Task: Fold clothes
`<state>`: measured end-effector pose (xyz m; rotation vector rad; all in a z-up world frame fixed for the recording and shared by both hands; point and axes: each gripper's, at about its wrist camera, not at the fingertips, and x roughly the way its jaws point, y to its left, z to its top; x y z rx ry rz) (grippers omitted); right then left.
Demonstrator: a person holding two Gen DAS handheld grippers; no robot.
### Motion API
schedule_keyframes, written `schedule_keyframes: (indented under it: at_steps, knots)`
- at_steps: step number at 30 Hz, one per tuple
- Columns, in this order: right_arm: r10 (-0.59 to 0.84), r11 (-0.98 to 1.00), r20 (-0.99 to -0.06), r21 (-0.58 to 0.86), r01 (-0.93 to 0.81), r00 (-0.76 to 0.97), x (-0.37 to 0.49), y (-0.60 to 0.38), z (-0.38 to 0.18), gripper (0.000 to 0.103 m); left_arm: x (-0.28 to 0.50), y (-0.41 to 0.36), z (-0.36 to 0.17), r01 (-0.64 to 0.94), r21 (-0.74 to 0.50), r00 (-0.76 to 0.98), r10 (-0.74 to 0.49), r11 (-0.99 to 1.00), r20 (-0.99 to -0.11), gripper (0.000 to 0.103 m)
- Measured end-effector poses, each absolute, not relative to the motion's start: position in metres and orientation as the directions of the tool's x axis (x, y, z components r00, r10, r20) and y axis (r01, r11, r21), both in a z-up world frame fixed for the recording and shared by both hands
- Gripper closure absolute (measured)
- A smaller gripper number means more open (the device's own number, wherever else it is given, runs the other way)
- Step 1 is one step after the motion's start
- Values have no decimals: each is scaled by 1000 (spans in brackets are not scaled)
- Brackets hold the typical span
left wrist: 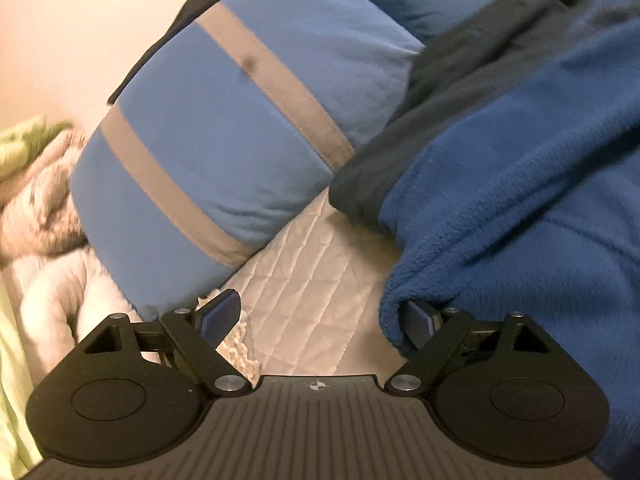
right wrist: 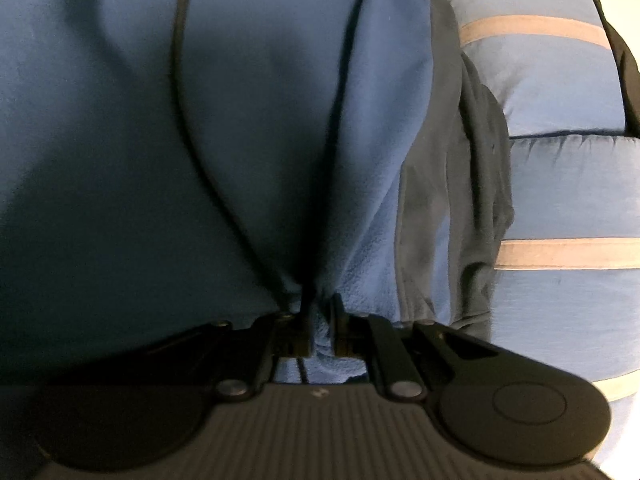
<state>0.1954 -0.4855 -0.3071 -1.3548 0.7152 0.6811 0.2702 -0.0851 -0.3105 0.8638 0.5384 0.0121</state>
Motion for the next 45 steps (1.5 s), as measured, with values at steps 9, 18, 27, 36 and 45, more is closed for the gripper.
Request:
schedule_keyframes:
  at_steps: [9,18,27,36,45]
  knots:
    - [69,244,-736,-642,-727,673,201,-488,-294,42,256,-81,-277,229,520,848,94,823,-522,17]
    - [153,446,-665,-613,-652,731,193,-502,-252,11,261,-81,-249,218,255,831,-41,942,-555,17]
    - [129,683,-656,-485,-546,744,195,-534,-226,3,296,-78,-303,193,260,686,59,946,-725,16]
    - [117,830,-644,-354,-430,756,194,-584,-216,2,277,-89,-308,258,443,700,150,859,-698,16]
    - [134,923,-593,-218,-317,794,191,-621,-197,0,237,-88,-222,147,448,854,116,882,-507,17]
